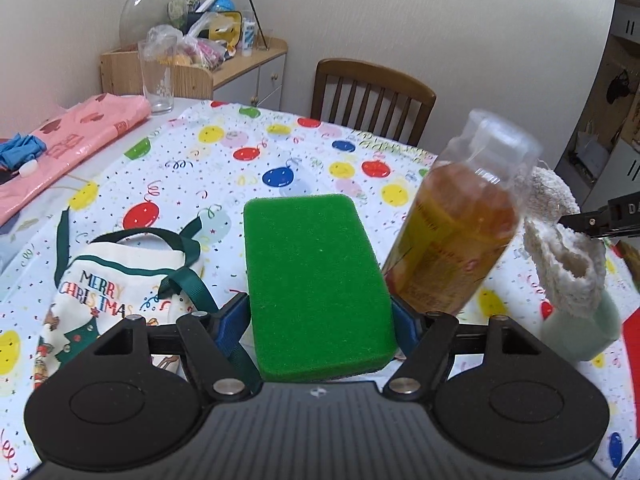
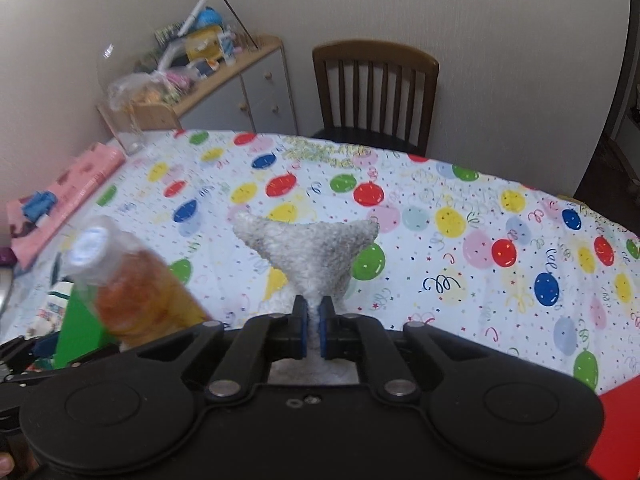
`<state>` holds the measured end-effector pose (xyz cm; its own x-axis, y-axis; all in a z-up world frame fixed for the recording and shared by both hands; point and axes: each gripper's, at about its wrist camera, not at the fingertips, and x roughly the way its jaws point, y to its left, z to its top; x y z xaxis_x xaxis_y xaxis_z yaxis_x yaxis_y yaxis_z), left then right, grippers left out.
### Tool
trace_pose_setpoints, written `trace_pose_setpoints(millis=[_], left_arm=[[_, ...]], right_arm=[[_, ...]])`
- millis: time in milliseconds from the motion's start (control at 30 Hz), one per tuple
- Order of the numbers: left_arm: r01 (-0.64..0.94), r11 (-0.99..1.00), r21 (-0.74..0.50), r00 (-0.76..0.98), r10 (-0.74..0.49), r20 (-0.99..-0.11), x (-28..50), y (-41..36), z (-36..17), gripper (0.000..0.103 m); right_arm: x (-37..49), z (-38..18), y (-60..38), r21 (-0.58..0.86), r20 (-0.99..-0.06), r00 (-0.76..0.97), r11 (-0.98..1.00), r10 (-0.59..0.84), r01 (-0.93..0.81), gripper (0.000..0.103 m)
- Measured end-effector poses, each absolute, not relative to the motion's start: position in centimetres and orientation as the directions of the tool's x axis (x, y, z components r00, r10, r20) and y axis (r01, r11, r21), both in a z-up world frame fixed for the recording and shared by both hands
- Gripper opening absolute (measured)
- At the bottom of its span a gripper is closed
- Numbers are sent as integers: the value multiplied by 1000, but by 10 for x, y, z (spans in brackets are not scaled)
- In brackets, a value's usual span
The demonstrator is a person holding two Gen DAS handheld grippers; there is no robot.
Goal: Organize soft objects
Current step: 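Lift and carry the sponge and cloth with both tools into the shoebox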
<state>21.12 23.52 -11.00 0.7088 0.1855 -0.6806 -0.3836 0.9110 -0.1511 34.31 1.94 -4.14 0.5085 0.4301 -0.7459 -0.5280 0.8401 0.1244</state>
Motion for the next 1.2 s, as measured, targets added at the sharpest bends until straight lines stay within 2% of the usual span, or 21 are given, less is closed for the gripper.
trace_pose_setpoints(millis=[633,1200], left_arm=[[-316,932,-180,766,138,-628,162,180,-33,73],[-86,975,-207,809,-53,-585,176,34,3,73]], right_arm=[[261,32,-73,195,-660,545,818,517,-541,5],[236,40,-244,228,-632,632,887,448,-401,5]])
